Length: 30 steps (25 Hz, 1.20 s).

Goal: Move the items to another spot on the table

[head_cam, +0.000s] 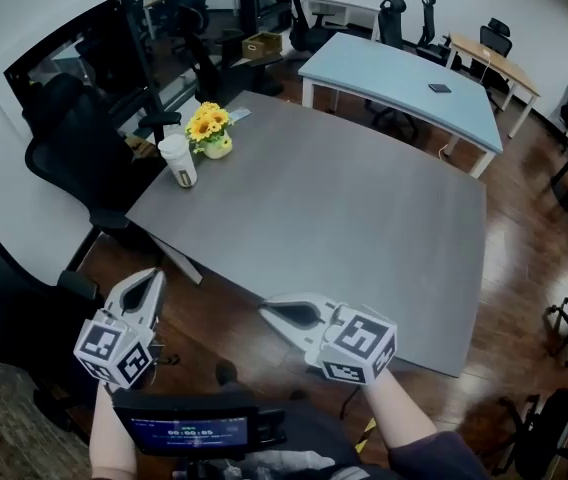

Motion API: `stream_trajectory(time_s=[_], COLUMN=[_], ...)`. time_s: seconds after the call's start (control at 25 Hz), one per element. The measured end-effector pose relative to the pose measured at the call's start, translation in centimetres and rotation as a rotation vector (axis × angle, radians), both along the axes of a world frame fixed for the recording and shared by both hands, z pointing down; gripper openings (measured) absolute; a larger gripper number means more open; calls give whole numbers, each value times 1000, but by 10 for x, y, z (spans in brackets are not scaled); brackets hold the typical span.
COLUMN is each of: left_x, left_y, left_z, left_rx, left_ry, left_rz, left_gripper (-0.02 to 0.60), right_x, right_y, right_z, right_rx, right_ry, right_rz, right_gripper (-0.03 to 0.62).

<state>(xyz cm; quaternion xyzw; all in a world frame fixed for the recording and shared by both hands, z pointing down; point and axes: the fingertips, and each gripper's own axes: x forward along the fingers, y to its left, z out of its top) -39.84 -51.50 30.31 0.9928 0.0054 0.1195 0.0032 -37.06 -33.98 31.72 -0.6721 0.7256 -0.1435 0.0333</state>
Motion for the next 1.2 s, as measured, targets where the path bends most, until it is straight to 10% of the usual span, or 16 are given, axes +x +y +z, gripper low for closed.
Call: stream_trajectory(time_s=[0.4,1.2], left_x=[37,161], left_y=[-139,-214], left_z=[23,30], left_rx=[-77,-4], left_ry=[-18,-30], left_rz=[167,131], left_gripper=[20,20], right_x=[48,143], right_y=[-122,-187], right_z=[4,45], right_rx=[-90,-119], right_ry=[105,-5], right_rz=[202,156], right_gripper=[-17,-17])
